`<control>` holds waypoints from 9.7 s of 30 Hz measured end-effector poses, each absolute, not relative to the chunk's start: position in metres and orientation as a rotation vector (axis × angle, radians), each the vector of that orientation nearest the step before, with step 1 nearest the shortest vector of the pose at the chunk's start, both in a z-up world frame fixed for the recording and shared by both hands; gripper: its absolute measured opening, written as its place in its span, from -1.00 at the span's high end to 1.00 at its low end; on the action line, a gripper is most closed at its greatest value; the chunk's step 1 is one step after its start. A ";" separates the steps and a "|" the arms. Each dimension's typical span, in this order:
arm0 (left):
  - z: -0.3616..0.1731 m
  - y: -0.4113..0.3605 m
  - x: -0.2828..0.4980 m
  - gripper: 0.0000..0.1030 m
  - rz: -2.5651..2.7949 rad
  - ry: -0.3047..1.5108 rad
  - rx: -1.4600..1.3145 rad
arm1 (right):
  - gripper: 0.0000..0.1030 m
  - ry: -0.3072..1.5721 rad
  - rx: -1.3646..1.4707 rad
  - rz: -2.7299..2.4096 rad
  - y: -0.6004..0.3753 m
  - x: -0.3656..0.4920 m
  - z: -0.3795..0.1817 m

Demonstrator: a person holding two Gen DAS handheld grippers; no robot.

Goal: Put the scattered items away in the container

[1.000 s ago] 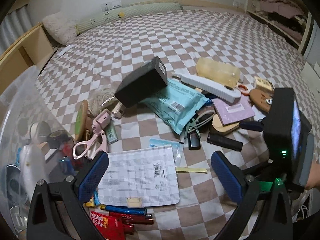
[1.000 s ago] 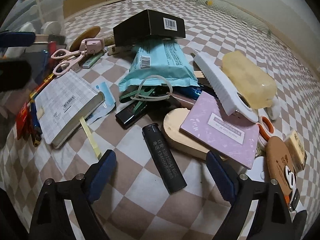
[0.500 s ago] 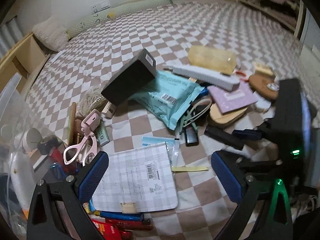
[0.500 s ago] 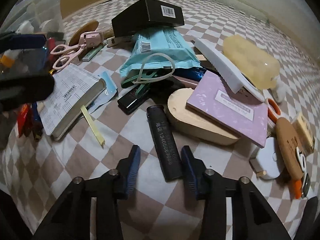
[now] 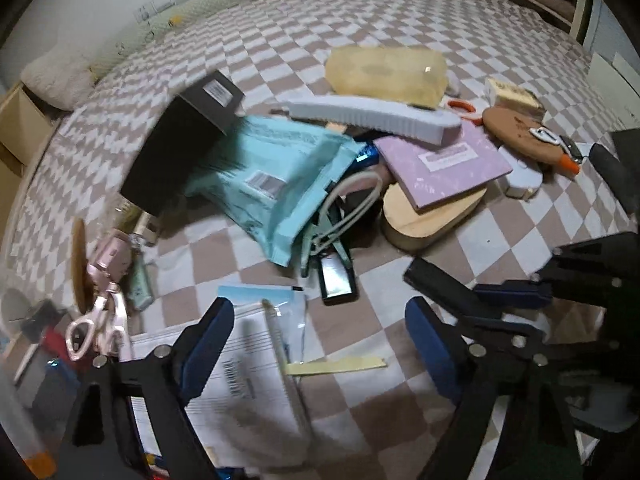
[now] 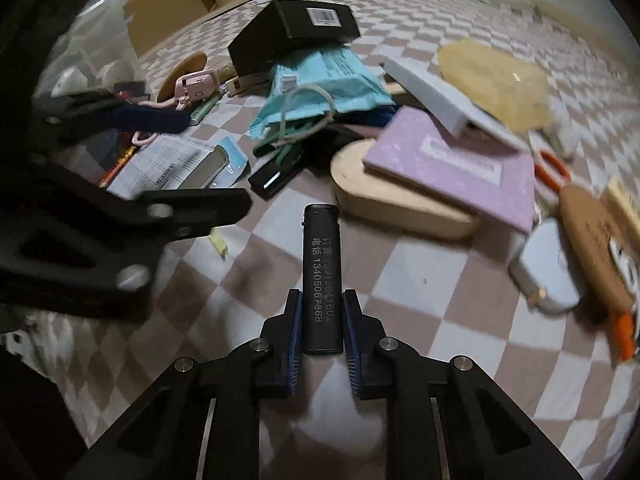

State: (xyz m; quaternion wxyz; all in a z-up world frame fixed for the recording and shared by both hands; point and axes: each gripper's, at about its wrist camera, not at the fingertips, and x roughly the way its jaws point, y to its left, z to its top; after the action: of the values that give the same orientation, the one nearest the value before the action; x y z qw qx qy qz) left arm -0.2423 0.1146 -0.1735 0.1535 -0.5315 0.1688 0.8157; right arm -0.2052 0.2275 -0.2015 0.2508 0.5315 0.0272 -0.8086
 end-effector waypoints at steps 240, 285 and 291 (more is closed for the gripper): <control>-0.006 -0.230 -0.173 -0.81 3.245 -0.335 -1.470 | 0.61 -0.313 0.964 -1.902 -0.003 -0.196 0.087; 0.050 -0.208 -0.094 -0.99 3.340 -0.262 -1.109 | 0.61 0.006 1.174 -2.038 -0.092 -0.248 -0.010; 0.052 -0.207 -0.092 -0.99 3.383 -0.214 -1.093 | -0.25 -0.043 1.177 -2.044 -0.088 -0.249 -0.009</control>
State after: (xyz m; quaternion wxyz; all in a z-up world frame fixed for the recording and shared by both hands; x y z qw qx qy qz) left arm -0.0915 -0.2069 0.0524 -0.2083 -0.3002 -0.0587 0.9290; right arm -0.2494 -0.0885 -0.0094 0.3815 0.4611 -0.0170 -0.8009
